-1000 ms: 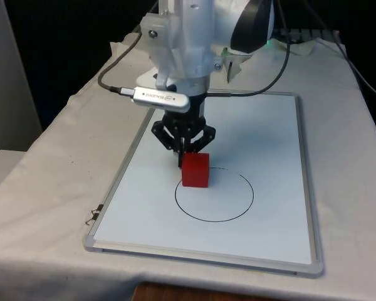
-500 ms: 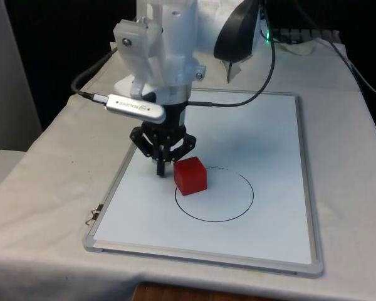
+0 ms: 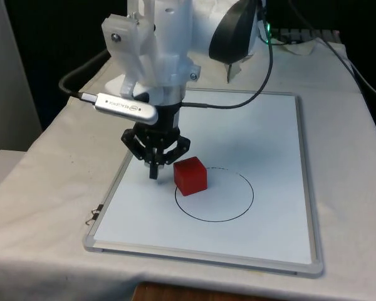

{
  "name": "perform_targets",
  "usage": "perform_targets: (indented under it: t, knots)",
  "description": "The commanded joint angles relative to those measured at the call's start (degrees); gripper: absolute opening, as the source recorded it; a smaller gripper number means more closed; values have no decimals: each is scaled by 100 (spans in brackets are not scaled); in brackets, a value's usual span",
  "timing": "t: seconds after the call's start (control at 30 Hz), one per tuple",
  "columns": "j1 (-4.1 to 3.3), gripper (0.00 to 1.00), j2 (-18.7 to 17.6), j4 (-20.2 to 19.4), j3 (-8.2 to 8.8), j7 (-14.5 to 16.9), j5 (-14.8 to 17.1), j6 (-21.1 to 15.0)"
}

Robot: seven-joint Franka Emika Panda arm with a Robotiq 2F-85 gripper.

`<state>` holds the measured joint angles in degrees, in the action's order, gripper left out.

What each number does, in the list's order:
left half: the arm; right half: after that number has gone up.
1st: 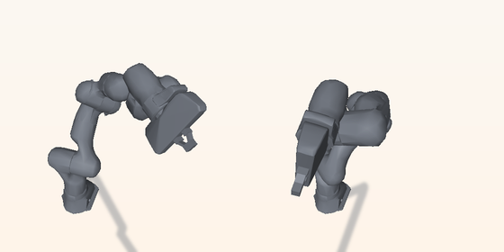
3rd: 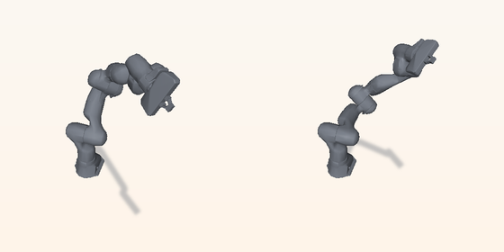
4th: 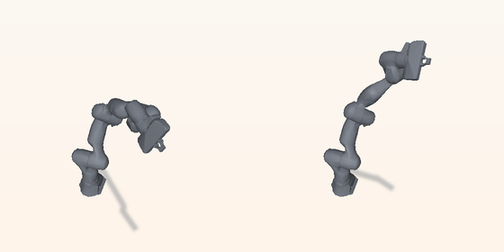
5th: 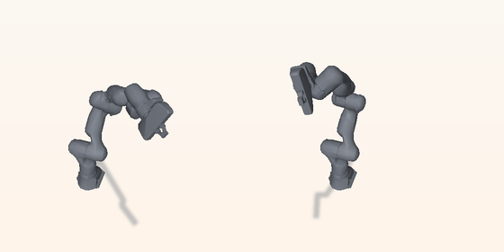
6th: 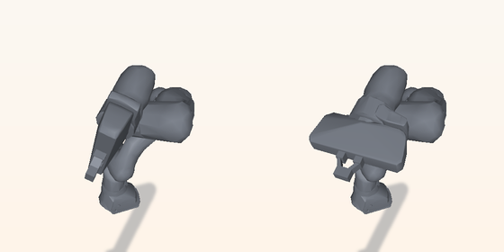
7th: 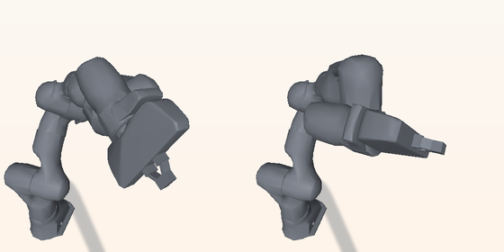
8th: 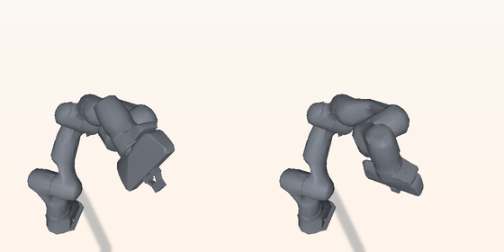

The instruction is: Push the cube into the marked area.

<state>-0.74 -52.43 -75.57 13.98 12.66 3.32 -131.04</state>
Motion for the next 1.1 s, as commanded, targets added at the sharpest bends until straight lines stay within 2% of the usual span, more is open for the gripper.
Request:
perform_targets:
  t: [0.0, 0.1, 0.27, 0.3, 0.53, 0.63, 0.67, 0.7, 0.93, 0.97, 1.0, 1.07]
  knots:
    - [-34, 0, 97, -52, -23, -17, 17, 74]
    - [-69, 0, 195, -120, -57, -86, 34, 120]
    - [-86, 0, 309, -258, -132, -120, 120, 80]
    - [-97, 0, 269, -201, -97, -120, 74, 160]
    - [-80, 0, 378, -350, -235, -80, 395, 46]
    - [-80, 0, 384, -361, -264, -40, 533, 40]
    - [-109, 0, 344, -298, -206, -74, 487, 143]
    - [-80, 0, 378, -361, -281, -11, 625, 34]
    - [-63, 0, 361, -332, -298, 126, 945, 63]
    - [-109, 0, 344, -309, -246, 52, 842, 120]
    - [-69, 0, 361, -332, -286, 132, 963, 74]
    - [-74, 0, 355, -332, -264, 126, 980, 86]
